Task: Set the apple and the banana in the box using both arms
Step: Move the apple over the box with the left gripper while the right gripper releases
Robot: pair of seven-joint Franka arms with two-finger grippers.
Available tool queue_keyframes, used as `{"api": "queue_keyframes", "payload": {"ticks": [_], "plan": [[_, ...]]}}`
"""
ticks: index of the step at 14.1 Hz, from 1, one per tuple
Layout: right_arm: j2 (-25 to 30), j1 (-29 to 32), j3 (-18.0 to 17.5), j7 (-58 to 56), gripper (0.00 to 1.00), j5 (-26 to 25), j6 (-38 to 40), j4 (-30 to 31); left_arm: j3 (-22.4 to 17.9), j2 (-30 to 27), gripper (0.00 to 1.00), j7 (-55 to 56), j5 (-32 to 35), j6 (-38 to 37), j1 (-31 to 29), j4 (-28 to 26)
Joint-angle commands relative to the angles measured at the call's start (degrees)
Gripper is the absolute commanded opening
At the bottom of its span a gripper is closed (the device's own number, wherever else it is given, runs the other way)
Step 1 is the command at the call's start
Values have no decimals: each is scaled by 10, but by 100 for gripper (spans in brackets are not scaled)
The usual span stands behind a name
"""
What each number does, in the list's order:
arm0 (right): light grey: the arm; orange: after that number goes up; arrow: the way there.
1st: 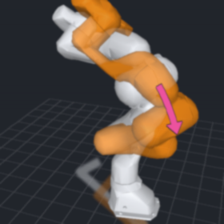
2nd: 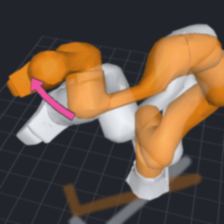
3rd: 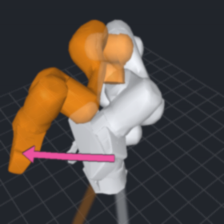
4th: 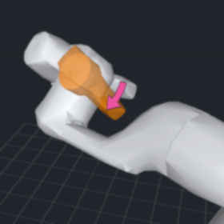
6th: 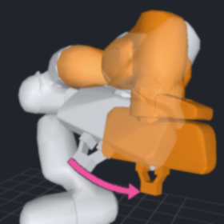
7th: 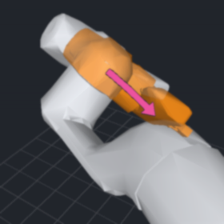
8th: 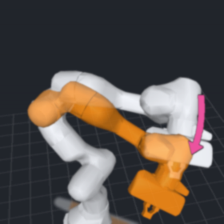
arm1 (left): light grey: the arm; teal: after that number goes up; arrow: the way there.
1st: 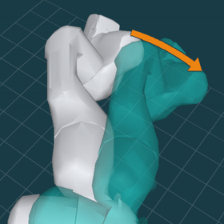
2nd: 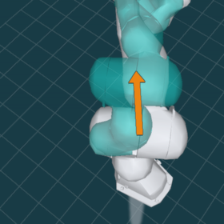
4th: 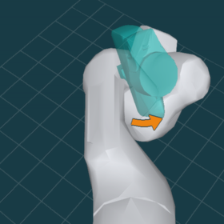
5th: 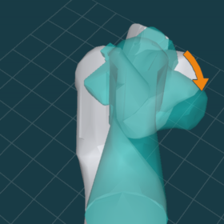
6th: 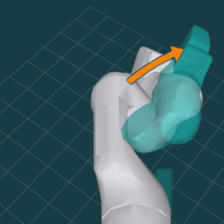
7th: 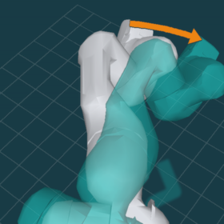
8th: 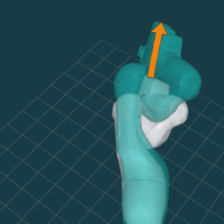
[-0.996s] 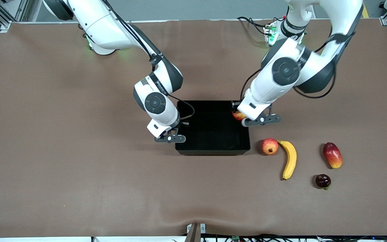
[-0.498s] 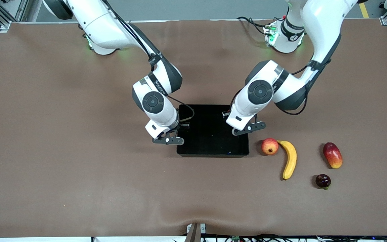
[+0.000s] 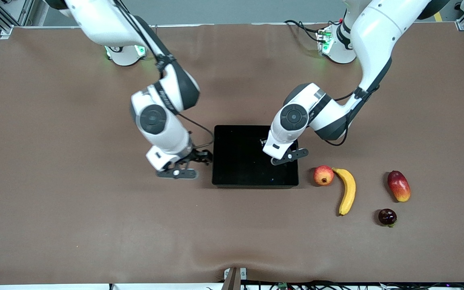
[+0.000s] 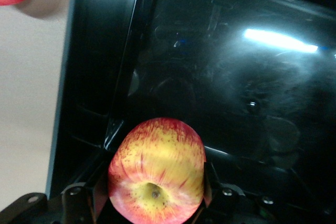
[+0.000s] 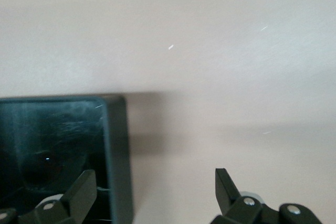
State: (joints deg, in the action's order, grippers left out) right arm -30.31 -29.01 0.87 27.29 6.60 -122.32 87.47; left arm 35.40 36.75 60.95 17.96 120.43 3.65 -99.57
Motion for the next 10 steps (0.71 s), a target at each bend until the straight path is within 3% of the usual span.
{"api": "queue_keyframes", "payload": {"ticks": [1,6,7,8,9,10], "plan": [[87,63,-6,-103,100,-3,22,86,1,17,0,14,23,9,1,2],[165,155,-6,-169,100,-3,147,92,0,40,0,14,46,14,1,5],[180,156,-5,-171,100,-4,170,93,0,43,11,14,46,17,1,5],[197,163,-5,-180,100,-5,189,93,0,43,43,14,46,17,1,6],[215,177,-6,-199,100,-5,207,93,0,42,99,14,46,16,1,7],[230,191,-6,-224,100,-5,224,92,0,39,100,14,46,16,1,8]]}}
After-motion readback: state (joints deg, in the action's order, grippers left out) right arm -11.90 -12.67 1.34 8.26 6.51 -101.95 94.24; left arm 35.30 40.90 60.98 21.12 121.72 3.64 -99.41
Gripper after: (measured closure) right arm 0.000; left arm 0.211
